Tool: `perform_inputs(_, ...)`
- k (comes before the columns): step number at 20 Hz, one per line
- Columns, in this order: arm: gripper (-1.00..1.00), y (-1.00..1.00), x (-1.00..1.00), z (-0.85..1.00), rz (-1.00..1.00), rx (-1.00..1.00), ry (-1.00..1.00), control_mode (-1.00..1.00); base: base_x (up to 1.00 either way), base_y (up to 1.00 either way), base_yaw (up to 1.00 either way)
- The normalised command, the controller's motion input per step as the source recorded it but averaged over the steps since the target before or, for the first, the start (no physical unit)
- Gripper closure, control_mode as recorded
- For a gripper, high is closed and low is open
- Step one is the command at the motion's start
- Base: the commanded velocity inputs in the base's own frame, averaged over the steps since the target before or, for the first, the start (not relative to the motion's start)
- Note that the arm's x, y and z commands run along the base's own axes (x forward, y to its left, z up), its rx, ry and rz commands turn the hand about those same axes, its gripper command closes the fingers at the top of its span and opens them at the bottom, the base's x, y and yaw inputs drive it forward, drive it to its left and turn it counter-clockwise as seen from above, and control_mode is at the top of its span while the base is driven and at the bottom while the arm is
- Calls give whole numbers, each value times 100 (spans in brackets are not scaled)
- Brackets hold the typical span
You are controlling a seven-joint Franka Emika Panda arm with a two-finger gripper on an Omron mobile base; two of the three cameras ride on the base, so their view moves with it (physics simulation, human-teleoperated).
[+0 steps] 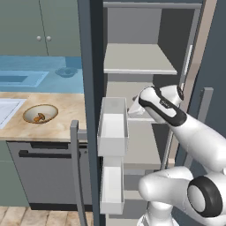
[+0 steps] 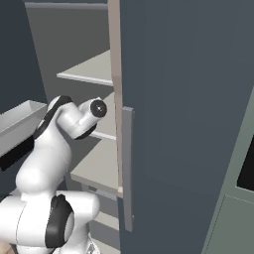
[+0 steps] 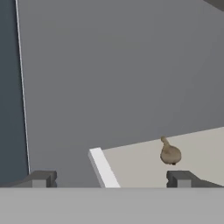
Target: Take the garlic, mango, and mushroom from the freezer and place them in the bowl on the counter.
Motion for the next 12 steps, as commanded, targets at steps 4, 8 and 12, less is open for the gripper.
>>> perform_inputs(4, -100, 0, 13, -1, 0, 0, 0, -100, 0, 0, 0)
perform_inputs(8, -100, 1, 17, -1, 0, 0, 0, -100, 0, 0, 0)
perform_inputs(12, -100, 2, 8, -3, 0, 0, 0, -100, 0, 0, 0)
